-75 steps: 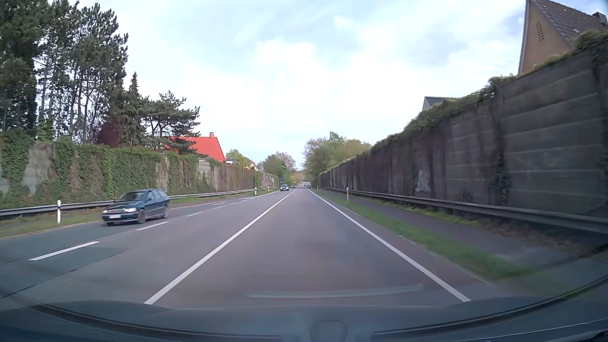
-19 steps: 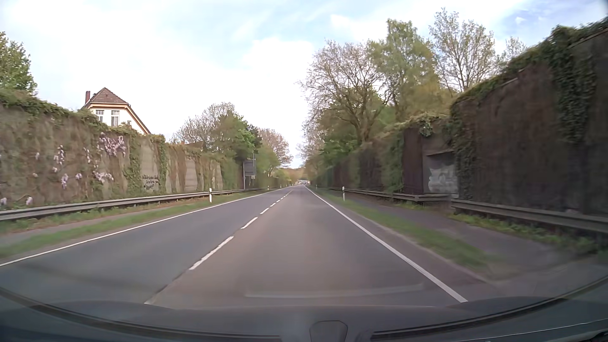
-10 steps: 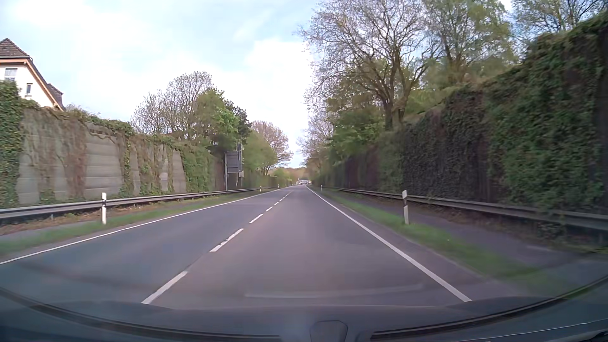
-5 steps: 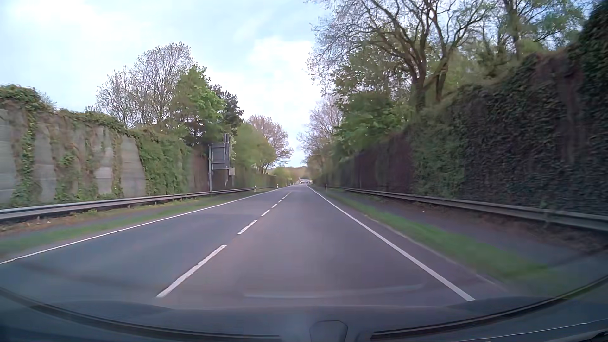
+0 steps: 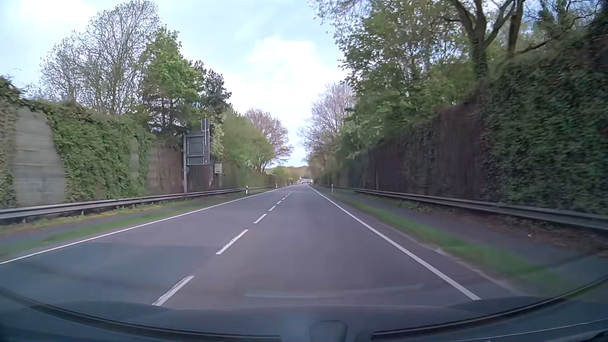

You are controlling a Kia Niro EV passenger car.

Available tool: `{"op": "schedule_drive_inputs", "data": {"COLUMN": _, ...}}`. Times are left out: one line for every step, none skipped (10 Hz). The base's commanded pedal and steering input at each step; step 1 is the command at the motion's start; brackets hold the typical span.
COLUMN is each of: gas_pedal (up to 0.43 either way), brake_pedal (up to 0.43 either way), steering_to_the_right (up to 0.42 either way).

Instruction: Follow the waypoints while adhering to traffic rules and regulations

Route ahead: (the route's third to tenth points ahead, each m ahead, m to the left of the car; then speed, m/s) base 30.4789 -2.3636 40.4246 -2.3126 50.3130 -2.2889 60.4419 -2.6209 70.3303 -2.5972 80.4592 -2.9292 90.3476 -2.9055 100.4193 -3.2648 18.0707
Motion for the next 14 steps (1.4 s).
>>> {"op": "schedule_drive_inputs", "data": {"gas_pedal": 0.059, "brake_pedal": 0.000, "steering_to_the_right": 0.003}}
{"op": "schedule_drive_inputs", "data": {"gas_pedal": 0.059, "brake_pedal": 0.000, "steering_to_the_right": 0.003}}
{"op": "schedule_drive_inputs", "data": {"gas_pedal": 0.059, "brake_pedal": 0.000, "steering_to_the_right": 0.003}}
{"op": "schedule_drive_inputs", "data": {"gas_pedal": 0.059, "brake_pedal": 0.000, "steering_to_the_right": 0.003}}
{"op": "schedule_drive_inputs", "data": {"gas_pedal": 0.059, "brake_pedal": 0.000, "steering_to_the_right": 0.003}}
{"op": "schedule_drive_inputs", "data": {"gas_pedal": 0.059, "brake_pedal": 0.000, "steering_to_the_right": 0.000}}
{"op": "schedule_drive_inputs", "data": {"gas_pedal": 0.059, "brake_pedal": 0.000, "steering_to_the_right": -0.002}}
{"op": "schedule_drive_inputs", "data": {"gas_pedal": 0.059, "brake_pedal": 0.000, "steering_to_the_right": -0.002}}
{"op": "schedule_drive_inputs", "data": {"gas_pedal": 0.059, "brake_pedal": 0.000, "steering_to_the_right": -0.002}}
{"op": "schedule_drive_inputs", "data": {"gas_pedal": 0.059, "brake_pedal": 0.000, "steering_to_the_right": -0.003}}
{"op": "schedule_drive_inputs", "data": {"gas_pedal": 0.059, "brake_pedal": 0.000, "steering_to_the_right": -0.003}}
{"op": "schedule_drive_inputs", "data": {"gas_pedal": 0.059, "brake_pedal": 0.000, "steering_to_the_right": -0.004}}
{"op": "schedule_drive_inputs", "data": {"gas_pedal": 0.059, "brake_pedal": 0.000, "steering_to_the_right": -0.004}}
{"op": "schedule_drive_inputs", "data": {"gas_pedal": 0.059, "brake_pedal": 0.000, "steering_to_the_right": -0.004}}
